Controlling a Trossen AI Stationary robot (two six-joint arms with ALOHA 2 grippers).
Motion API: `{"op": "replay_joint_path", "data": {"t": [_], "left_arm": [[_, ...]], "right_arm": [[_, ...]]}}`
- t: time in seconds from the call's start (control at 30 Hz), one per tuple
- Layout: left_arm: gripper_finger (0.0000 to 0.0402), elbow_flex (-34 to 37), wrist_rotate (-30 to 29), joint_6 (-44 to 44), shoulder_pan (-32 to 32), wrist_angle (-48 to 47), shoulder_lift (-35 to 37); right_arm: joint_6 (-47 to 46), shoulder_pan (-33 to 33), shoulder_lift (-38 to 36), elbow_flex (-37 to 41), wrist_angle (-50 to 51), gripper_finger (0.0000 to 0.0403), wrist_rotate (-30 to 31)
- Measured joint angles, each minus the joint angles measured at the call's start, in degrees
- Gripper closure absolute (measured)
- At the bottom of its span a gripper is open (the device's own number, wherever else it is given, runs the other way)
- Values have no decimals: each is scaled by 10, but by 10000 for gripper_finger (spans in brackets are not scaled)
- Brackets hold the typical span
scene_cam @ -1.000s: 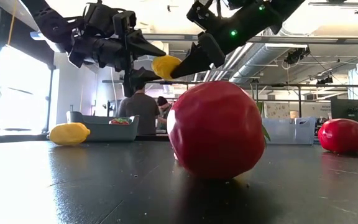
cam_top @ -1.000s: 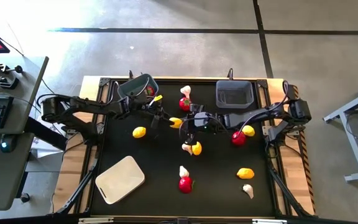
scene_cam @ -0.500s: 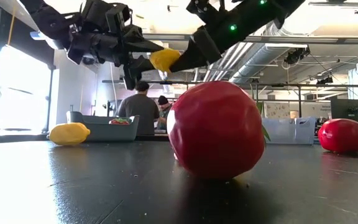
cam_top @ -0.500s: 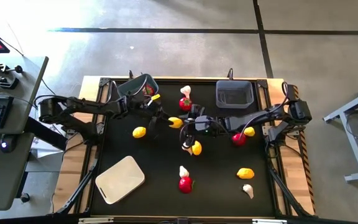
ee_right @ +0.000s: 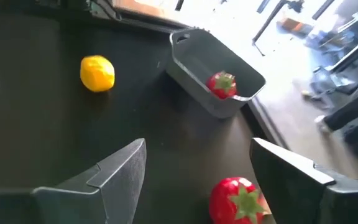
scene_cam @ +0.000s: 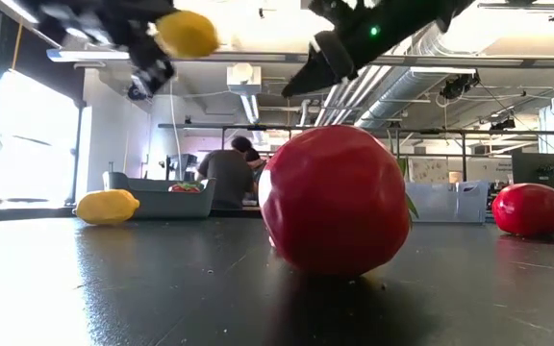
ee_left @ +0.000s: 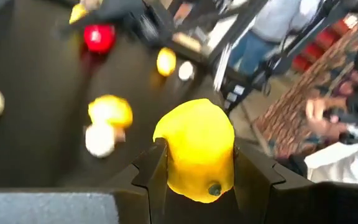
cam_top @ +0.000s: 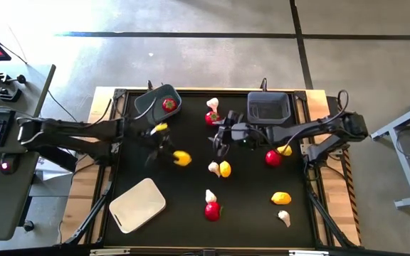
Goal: Sort produce into baskets
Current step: Put the yellow lemon into the white bin
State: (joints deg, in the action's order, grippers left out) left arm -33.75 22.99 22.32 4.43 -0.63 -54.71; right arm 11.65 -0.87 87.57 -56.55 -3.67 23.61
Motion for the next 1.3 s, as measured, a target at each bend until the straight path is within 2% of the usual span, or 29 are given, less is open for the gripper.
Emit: {"op": "replay_joint_path", "data": {"t": [0.13,0.27,0.43,0.63,0.87,1.1,1.3], "left_arm": [[281,-19,-80,32,-85,-131,45],[281,-63,-137,91,-188,-238,51],[281,-112,-163,204,-317,-324,14],[281,-121,-193,332,-429,-355,-52],[282,-120,-239,377,-472,-414,-110],[282,-89,-223,363,-472,-394,-149],[279,-62,-222,365,-471,-375,-148]], "right_arm": [[-7,18,1,7,4,124,-29],[-6,26,2,11,10,124,-31],[-7,28,2,11,16,124,-44],[-18,28,2,11,22,124,-64],[-22,28,2,11,22,124,-77],[-28,28,2,11,23,124,-78],[-42,28,2,11,32,124,-78]]}}
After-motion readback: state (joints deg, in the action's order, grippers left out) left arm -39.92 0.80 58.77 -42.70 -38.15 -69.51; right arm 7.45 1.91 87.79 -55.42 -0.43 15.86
